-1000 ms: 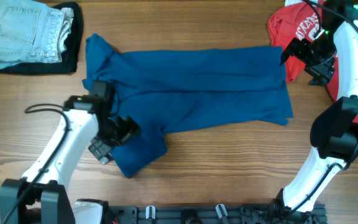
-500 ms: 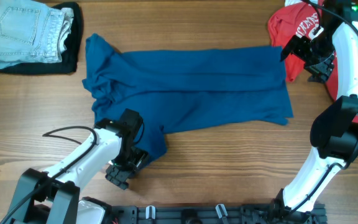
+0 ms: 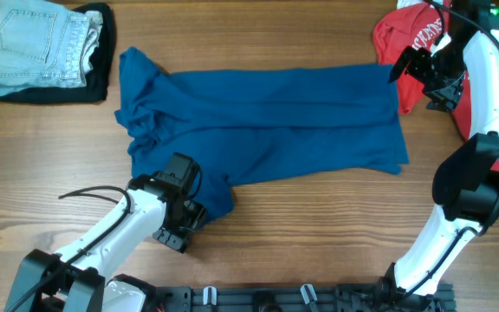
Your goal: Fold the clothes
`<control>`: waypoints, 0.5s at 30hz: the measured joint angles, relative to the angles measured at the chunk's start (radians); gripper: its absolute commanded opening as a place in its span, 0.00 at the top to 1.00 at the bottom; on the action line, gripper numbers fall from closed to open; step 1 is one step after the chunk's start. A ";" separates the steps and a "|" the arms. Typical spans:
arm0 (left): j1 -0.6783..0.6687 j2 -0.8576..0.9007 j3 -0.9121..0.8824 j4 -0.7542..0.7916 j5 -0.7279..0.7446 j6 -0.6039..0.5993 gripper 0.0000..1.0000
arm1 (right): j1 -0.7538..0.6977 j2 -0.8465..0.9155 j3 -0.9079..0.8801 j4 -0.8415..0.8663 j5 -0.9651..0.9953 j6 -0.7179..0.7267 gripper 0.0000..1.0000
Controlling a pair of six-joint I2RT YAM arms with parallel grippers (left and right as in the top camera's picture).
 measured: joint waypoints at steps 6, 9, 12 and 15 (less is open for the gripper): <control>0.000 -0.014 0.000 -0.014 -0.001 0.040 0.23 | 0.000 0.000 0.000 0.003 -0.012 -0.023 0.00; 0.000 -0.059 -0.002 -0.064 -0.033 0.053 0.22 | 0.000 0.000 0.000 0.006 -0.012 -0.024 0.00; 0.000 -0.203 -0.006 -0.118 -0.093 0.056 0.20 | 0.000 0.000 0.000 0.010 -0.013 -0.027 0.00; 0.000 -0.306 -0.007 -0.150 -0.150 0.060 0.20 | 0.000 0.000 0.000 0.013 -0.015 -0.028 0.00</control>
